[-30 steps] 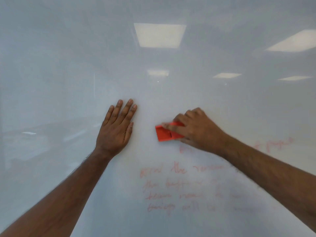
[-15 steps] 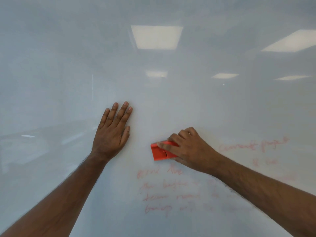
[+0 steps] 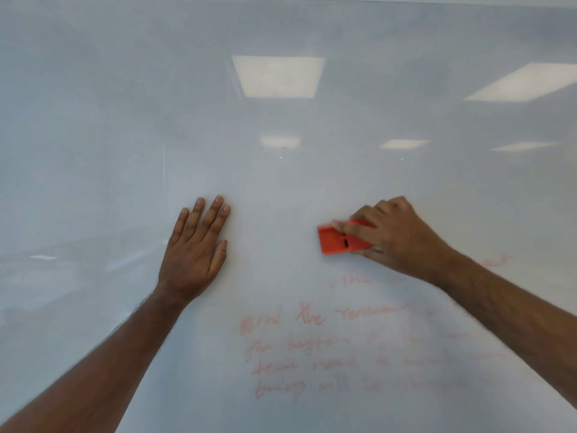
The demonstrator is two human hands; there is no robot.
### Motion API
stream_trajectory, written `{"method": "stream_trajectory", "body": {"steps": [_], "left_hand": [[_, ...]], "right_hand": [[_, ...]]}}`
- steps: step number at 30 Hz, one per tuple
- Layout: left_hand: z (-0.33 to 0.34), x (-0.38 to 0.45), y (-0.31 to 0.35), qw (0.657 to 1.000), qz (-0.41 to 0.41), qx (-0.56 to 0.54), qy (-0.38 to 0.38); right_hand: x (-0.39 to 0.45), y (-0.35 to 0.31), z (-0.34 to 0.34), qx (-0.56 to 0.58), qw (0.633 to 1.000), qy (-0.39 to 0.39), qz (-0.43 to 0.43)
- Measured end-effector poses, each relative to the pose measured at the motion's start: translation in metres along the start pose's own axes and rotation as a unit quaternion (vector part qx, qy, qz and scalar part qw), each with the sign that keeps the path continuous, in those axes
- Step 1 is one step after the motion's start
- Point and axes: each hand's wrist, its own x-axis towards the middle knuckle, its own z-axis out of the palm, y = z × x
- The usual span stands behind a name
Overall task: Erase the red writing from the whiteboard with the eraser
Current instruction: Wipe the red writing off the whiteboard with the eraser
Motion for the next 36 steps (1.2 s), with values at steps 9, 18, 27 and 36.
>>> {"method": "stream_trajectory", "body": {"steps": [9, 18, 27, 36], "left_hand": [[0.002, -0.002, 0.005, 1.0, -0.019, -0.007, -0.008], [0.003, -0.005, 0.015, 0.999, -0.042, -0.011, -0.011], [0.0, -0.005, 0.026, 0.998, -0.06, -0.013, -0.028], [-0.002, 0.025, 0.04, 0.997, 0.011, 0.015, -0.075]], "right_hand": [[0.028, -0.011, 0.004, 0.049, 0.996, 0.034, 0.062], [-0.037, -0.054, 0.033, 0.058, 0.993, -0.008, -0.098], [-0.066, 0.007, 0.02, 0.041, 0.994, -0.01, -0.096], [-0.004, 0.032, 0.005, 0.041, 0.997, 0.026, 0.057]]}}
